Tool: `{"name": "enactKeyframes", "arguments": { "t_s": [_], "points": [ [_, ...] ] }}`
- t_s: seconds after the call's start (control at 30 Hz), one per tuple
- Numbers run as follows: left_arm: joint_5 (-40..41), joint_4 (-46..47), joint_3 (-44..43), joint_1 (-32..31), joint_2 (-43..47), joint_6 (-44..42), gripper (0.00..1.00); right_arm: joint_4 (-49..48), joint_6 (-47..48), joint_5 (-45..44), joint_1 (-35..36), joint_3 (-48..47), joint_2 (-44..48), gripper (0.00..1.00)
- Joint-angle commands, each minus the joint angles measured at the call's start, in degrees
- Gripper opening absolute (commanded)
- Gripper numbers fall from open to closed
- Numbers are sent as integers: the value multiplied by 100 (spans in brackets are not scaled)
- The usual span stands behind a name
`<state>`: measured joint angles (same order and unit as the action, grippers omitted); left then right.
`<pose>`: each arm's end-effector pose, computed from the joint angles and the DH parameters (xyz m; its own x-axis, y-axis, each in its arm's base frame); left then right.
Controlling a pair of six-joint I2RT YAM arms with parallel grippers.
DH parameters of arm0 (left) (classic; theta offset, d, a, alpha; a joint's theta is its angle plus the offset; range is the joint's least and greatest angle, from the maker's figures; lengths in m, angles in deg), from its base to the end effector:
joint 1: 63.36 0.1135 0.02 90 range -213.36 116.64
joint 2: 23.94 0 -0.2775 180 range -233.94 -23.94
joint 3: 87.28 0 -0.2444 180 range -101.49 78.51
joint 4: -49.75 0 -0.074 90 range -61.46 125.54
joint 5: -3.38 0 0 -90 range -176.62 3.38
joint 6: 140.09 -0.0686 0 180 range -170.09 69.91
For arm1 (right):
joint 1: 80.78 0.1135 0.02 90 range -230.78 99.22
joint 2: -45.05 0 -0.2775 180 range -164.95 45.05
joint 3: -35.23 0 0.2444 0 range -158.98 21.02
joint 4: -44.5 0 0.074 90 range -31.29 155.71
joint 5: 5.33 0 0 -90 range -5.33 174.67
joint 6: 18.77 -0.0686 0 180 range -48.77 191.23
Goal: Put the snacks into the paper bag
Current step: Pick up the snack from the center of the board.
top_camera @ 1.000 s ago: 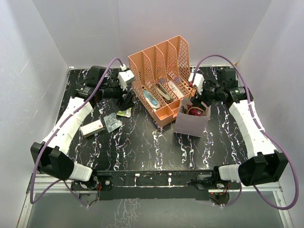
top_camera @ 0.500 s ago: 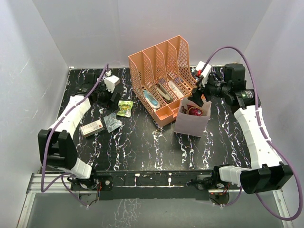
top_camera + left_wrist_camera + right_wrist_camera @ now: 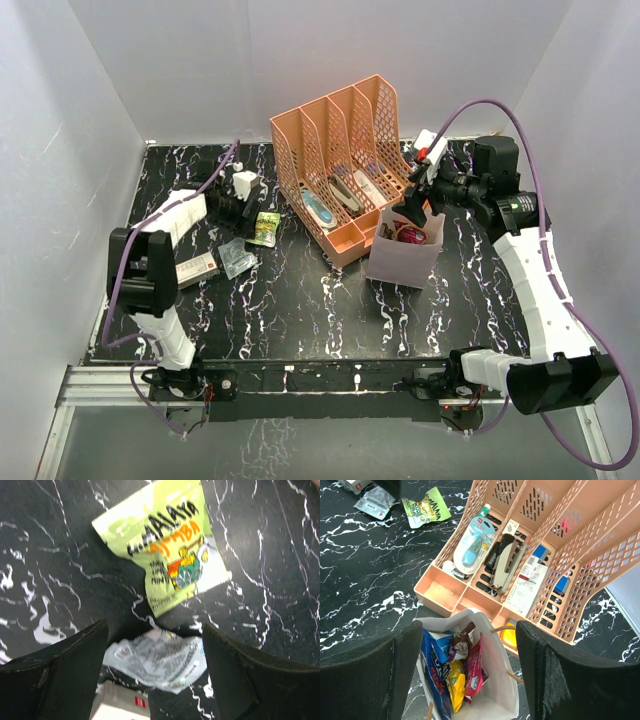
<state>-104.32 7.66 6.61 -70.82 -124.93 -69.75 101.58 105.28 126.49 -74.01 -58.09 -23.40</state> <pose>0.3791 -0.0707 0.2063 -0.6859 0.4131 -0.5991 0.5509 0.8326 -0.0567 0.2386 0.0744 0.4077 -0.0757 -0.4292 -0.9000 -0.8333 0.5229 -0.1793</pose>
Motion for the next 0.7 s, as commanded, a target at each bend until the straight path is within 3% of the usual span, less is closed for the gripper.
{"name": "enactKeyframes", "arguments": {
  "t_s": [0.0,0.3,0.67],
  "points": [
    [-425,136,-604,-18,-396,168,73,-297,-100,66,44,57,176,78],
    [-741,-118,-1604,68,-1380,76,66,-379,-77,124,72,287,173,79],
    [-1574,-176,-2041,367,-2000,275,59,-473,-27,10,113,477,128,79]
  ]
}}
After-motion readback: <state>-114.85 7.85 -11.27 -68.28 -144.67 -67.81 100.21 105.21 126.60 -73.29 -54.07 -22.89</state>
